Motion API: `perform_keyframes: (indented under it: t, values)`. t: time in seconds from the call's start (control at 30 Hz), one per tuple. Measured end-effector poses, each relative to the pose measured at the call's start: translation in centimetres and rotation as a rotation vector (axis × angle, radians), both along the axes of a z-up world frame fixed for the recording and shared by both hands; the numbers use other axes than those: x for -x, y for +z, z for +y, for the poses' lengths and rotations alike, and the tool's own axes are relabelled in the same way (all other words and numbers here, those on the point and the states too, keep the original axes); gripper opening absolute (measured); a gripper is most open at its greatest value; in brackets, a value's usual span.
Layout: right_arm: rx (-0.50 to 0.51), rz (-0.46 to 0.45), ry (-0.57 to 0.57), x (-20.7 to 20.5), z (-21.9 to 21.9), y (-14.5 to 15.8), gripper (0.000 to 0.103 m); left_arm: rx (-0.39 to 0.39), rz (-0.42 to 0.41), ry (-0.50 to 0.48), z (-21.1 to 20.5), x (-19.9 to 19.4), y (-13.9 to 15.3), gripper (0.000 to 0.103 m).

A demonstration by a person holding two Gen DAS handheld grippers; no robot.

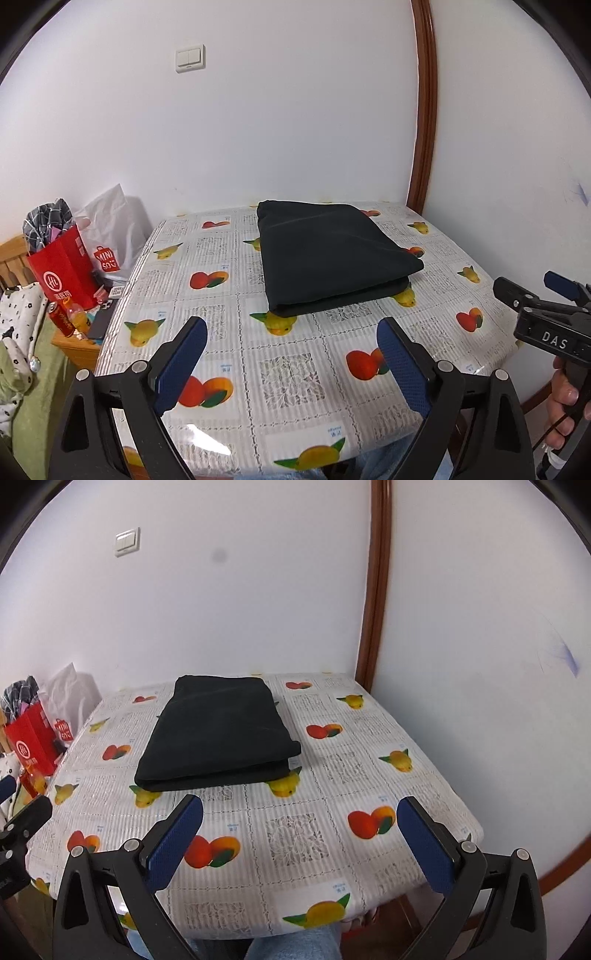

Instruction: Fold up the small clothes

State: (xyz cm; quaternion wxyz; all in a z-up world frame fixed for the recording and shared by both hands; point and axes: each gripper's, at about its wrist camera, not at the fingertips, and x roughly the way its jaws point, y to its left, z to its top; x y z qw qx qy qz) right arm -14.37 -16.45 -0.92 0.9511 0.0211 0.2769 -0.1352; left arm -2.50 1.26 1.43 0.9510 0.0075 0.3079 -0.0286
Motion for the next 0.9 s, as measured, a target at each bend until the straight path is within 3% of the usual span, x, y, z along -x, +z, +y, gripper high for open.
perform_keyframes:
  t: [0.9]
  values:
    - [-0.011, -0.018, 0.012, 1.6, 0.1, -0.2, 0.103, -0.011, 0.001, 0.020, -0.2, 0.7, -0.5, 0.093]
